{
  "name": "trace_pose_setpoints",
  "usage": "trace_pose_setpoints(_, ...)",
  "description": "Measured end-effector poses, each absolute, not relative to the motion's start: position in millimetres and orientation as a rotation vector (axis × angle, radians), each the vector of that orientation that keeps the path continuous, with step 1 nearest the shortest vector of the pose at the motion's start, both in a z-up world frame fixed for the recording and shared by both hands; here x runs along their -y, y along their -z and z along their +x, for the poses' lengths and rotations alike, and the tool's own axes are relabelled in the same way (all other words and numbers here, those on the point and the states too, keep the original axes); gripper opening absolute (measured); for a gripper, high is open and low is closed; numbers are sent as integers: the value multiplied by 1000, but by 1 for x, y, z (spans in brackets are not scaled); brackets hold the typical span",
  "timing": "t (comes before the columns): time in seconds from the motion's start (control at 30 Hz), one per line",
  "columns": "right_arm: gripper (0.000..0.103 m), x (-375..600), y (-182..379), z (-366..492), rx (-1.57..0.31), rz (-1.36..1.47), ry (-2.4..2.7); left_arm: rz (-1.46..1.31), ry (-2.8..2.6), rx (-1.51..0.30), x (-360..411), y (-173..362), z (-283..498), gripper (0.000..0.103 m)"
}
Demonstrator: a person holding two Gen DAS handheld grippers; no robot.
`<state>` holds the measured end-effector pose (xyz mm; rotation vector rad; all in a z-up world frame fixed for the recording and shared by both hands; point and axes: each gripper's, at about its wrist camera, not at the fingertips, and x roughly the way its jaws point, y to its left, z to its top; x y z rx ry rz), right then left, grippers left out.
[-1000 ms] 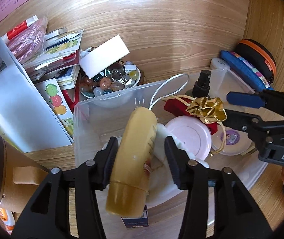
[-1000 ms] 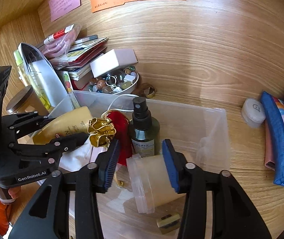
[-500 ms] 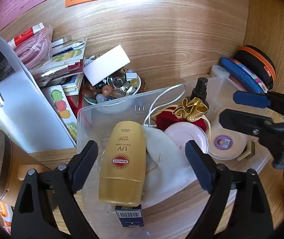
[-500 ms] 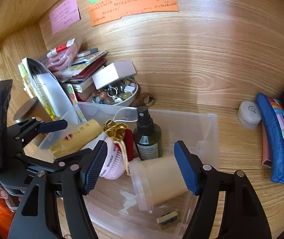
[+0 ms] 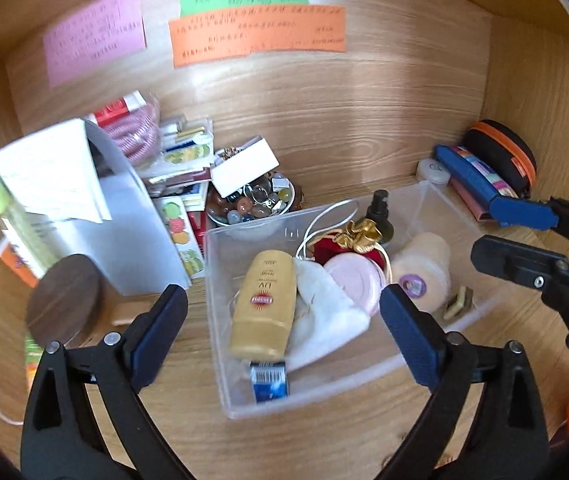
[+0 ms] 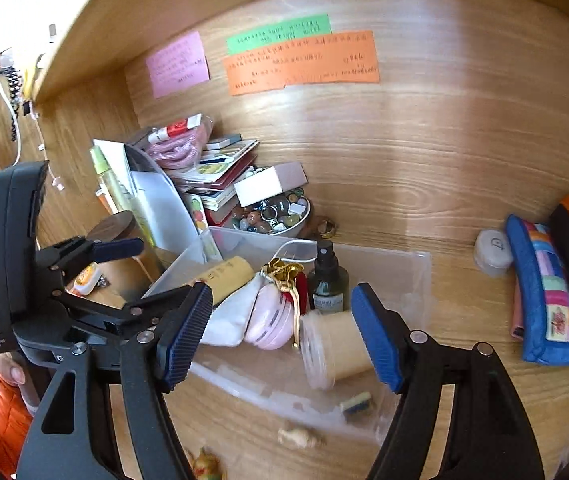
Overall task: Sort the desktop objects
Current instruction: 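Withdraw both grippers from the clear box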
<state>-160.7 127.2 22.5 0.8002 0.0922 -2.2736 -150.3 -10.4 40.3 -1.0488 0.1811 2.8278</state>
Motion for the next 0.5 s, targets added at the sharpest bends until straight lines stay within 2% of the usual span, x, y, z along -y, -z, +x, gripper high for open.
trace_pose_setpoints(0.27,69,-155,-16,-123,-156,793,2355,-1049,-2778,-253,-11,-24,-99,99)
trace_pose_setpoints(0.5,69,-182,10,-105,-78,859,2364,-1175,-2649,-254,-39,11,-77,99)
